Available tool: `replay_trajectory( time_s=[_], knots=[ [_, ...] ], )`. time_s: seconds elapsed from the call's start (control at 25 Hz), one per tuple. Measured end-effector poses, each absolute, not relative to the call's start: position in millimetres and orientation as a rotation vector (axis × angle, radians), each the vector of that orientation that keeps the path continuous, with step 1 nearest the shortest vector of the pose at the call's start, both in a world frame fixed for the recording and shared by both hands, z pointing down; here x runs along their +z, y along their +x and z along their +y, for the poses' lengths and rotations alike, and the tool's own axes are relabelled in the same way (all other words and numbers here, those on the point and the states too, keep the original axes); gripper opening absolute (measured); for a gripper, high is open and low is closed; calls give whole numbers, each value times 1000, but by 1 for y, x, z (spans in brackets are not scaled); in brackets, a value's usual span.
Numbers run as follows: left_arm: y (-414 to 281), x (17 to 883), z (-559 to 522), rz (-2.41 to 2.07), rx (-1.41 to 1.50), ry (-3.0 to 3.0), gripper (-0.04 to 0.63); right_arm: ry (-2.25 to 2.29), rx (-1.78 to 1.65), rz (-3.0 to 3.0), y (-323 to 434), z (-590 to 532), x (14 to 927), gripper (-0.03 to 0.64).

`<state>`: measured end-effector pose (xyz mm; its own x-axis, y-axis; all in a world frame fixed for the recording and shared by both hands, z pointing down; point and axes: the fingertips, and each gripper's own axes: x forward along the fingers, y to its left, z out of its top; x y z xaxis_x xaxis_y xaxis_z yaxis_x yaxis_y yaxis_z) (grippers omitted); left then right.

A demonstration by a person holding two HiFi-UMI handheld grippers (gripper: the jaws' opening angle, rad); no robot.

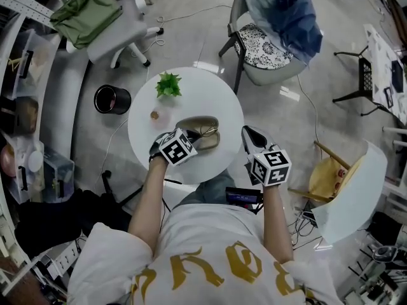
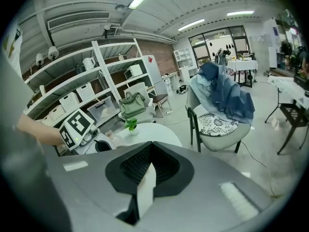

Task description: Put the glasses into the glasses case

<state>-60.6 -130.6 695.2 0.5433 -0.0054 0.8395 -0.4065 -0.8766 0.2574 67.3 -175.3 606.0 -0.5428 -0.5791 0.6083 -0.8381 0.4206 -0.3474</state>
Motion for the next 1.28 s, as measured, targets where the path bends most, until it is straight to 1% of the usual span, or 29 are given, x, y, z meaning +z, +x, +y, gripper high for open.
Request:
replay_trajectory(
  time_s=[0.4, 0.8, 1.0, 1.12, 1.28],
  knots=[
    [-60, 718, -129, -303, 1409, 2299, 15, 1202, 889, -2281, 75, -187, 606, 25],
    [-57, 722, -131, -320, 1401, 2291, 18, 1169, 885, -2287, 75, -182, 604, 23],
    [-56, 719, -134, -334, 1399, 2302, 42, 1171, 858, -2303, 75, -176, 593, 25],
    [-56, 715, -134, -350, 1410, 2322, 46, 1173, 852, -2309, 74, -172, 589, 23],
    [-55, 701, -137, -428, 1339, 2351, 46, 1178, 831, -2321, 70, -165, 579, 23]
  ],
)
